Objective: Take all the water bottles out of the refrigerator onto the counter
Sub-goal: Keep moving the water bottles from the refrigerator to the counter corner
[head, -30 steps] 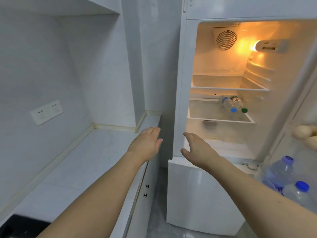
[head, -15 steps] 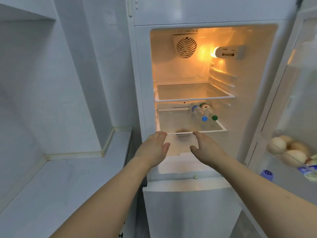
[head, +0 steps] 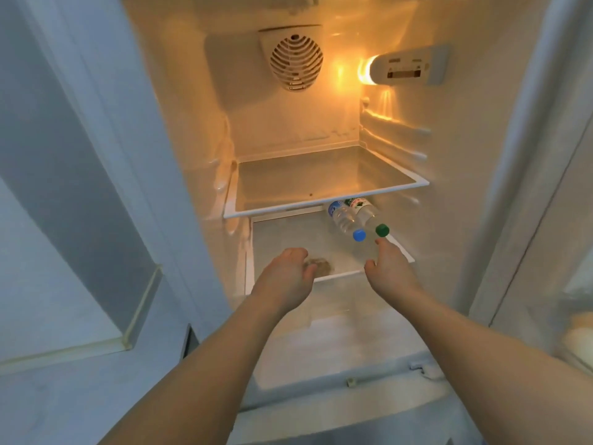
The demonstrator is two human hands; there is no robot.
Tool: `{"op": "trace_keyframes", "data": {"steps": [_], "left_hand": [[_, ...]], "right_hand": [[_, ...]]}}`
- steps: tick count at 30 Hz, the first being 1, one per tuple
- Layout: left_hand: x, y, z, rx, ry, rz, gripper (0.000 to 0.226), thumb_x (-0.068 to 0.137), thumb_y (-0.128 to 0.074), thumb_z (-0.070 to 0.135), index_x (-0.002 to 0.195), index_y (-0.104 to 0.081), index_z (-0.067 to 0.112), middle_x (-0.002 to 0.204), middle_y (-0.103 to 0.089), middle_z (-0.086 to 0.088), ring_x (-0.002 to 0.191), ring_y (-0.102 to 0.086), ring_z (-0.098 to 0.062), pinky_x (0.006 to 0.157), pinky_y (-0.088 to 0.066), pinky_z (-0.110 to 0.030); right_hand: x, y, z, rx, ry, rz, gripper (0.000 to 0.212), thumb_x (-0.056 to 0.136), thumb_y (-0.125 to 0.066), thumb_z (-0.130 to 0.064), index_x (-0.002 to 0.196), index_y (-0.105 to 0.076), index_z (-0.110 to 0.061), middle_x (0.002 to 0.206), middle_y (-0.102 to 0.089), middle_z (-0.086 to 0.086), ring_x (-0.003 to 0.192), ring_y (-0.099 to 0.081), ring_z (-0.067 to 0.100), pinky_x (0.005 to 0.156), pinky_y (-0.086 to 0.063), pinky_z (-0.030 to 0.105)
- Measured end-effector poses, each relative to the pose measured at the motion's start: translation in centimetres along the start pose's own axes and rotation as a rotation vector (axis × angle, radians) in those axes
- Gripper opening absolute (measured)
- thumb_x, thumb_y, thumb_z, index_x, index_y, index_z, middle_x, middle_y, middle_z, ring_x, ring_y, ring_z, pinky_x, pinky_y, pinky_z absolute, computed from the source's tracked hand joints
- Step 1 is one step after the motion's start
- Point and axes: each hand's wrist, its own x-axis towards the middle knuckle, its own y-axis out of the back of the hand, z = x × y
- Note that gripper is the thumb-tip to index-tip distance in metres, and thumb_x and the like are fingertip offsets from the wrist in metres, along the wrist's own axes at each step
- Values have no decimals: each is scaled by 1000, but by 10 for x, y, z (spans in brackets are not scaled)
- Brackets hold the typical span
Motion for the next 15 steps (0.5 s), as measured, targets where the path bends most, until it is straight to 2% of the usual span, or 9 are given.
{"op": "trace_keyframes", "data": {"steps": [7, 10, 13, 15], "left_hand": [[68, -41, -3, -107, 80, -8, 35, 99, -44, 38, 125, -53, 17, 129, -55, -2, 112, -54, -19, 88, -40, -27], [92, -60, -7, -145, 86, -28, 39, 99, -43, 37, 130, -52, 15, 133, -54, -4, 116, -52, -21, 95, -40, -29], [116, -80, -9, -208, 127, -34, 41, 98, -44, 37, 132, -52, 15, 133, -54, -3, 118, -52, -21, 98, -40, -32], [128, -89, -6, -259, 152, -31, 41, 98, -46, 37, 132, -52, 16, 133, -55, -2, 117, -53, -20, 98, -41, -33]], "right_hand": [[79, -30, 24, 55, -57, 149, 42, 90, -49, -9, 131, -43, -5, 129, -48, 14, 114, -51, 32, 91, -44, 42], [103, -40, 37, 59, -94, 198, 35, 89, -51, -9, 124, -45, -7, 122, -50, 14, 107, -51, 31, 86, -44, 41], [127, -48, 52, 29, -137, 182, 47, 92, -51, -13, 136, -37, -6, 128, -47, 15, 113, -49, 34, 90, -41, 40], [139, -53, 59, 7, -148, 169, 46, 92, -53, -16, 135, -39, -6, 126, -51, 15, 112, -51, 34, 91, -42, 41]]}}
